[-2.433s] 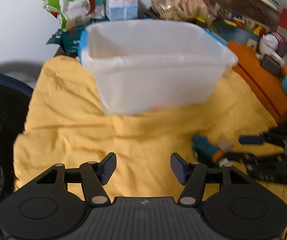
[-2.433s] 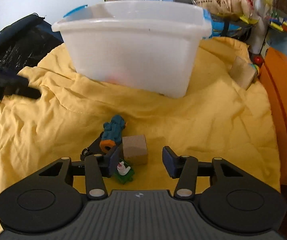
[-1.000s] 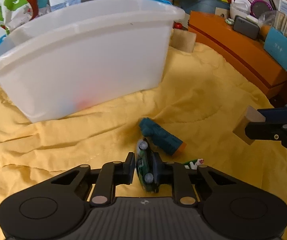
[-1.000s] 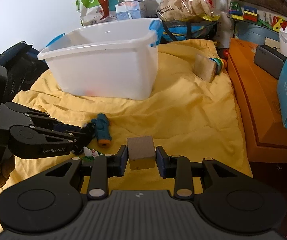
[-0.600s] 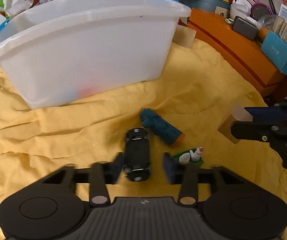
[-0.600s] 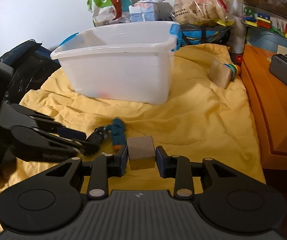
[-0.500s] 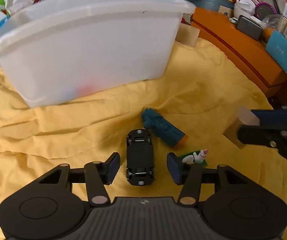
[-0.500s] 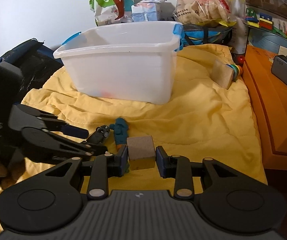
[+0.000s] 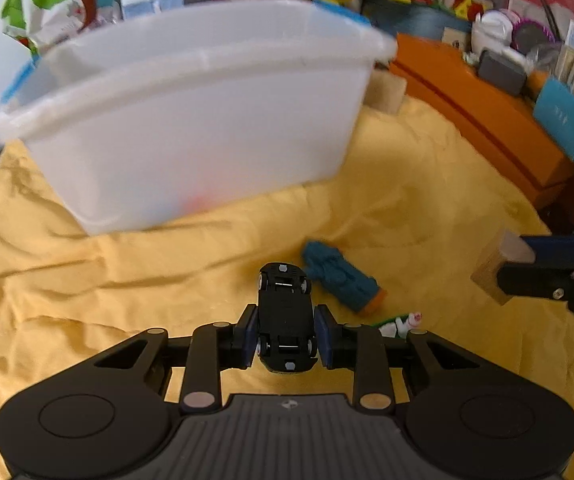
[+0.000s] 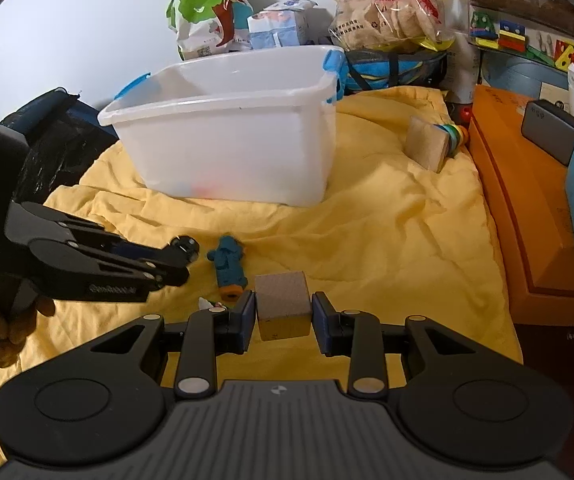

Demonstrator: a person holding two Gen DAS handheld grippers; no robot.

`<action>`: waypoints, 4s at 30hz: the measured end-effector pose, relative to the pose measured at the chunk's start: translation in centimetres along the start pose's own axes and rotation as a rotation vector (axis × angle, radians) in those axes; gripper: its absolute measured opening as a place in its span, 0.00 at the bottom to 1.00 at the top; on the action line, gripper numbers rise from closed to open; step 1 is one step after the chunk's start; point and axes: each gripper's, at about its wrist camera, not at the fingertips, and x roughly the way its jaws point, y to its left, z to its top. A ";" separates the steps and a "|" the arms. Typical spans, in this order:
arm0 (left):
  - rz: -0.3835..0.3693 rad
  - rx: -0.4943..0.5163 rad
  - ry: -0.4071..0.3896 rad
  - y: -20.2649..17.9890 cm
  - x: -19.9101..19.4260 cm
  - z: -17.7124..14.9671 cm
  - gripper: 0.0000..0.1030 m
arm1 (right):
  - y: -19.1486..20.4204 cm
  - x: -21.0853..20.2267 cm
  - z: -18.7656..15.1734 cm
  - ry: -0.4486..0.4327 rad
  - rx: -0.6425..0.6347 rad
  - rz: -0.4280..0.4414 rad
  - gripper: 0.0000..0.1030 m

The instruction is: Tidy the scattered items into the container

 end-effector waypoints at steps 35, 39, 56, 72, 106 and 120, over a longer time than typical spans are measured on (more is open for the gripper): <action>0.126 -0.152 -0.031 13.3 -3.6 19.0 0.66 | 2.0 7.4 20.9 -0.038 -0.043 -0.045 0.62; 0.111 -0.132 -0.048 13.2 -4.1 17.8 0.66 | 1.8 6.0 19.4 -0.062 -0.055 -0.024 0.62; -0.002 -0.117 0.060 7.7 -4.7 2.6 0.66 | 4.1 5.1 -1.1 0.150 -0.252 0.100 0.59; 0.012 -0.109 0.102 5.9 -3.5 1.1 0.66 | 4.1 6.1 -1.2 0.134 -0.242 0.161 0.26; 0.054 -0.082 0.069 -2.6 3.9 1.5 0.29 | -3.2 0.2 -2.7 0.046 -0.069 0.004 0.27; 0.010 -0.097 0.096 2.0 0.6 0.8 0.29 | 0.6 1.1 0.3 -0.006 -0.128 0.065 0.27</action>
